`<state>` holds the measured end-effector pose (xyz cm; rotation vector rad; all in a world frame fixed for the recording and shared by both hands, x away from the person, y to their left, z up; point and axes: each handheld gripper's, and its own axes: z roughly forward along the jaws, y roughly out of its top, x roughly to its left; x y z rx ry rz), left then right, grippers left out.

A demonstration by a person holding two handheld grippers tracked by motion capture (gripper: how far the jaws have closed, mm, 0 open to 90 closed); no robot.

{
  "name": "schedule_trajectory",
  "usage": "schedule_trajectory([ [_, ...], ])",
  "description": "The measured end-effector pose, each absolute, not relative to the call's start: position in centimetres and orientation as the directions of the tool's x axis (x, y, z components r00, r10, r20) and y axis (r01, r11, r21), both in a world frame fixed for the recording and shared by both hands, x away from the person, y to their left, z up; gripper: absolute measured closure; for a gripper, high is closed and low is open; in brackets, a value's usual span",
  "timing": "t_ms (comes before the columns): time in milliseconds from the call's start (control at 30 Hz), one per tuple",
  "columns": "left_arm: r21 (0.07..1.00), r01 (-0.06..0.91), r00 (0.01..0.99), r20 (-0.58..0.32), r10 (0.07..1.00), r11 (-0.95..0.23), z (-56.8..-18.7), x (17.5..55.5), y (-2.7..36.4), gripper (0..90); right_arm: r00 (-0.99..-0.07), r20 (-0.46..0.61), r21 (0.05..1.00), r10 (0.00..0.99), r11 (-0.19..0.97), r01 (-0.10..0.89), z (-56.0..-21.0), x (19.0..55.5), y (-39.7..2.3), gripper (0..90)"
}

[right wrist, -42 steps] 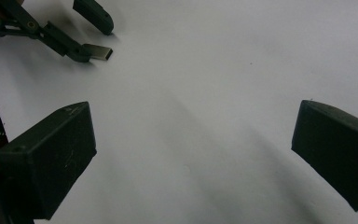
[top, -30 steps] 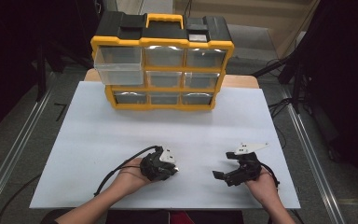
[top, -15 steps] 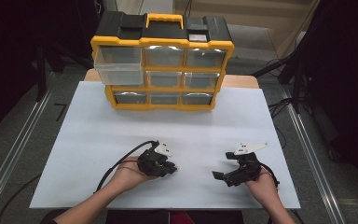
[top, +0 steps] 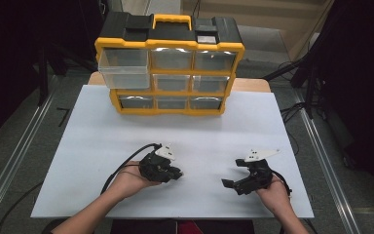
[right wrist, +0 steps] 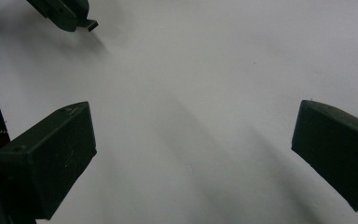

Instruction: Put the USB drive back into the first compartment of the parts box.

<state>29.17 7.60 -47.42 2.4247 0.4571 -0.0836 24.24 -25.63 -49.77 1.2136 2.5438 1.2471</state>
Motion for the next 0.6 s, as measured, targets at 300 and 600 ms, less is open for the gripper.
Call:
schedule_trajectory([
  [300, 0.598, 0.358, 0.933, -0.202, 0.297, -0.717, -46.9, 29.6, 8.7, 79.7, -0.689, 0.271, 0.689, 0.672, 0.364, 0.626, -49.8, 24.2, -25.6, 0.0],
  [600, 0.603, 0.368, 0.930, -0.217, 0.298, -0.708, -46.5, 30.1, 9.5, 79.7, -0.690, 0.269, 0.689, 0.672, 0.366, 0.625, -49.8, 24.2, -25.6, 0.0],
])
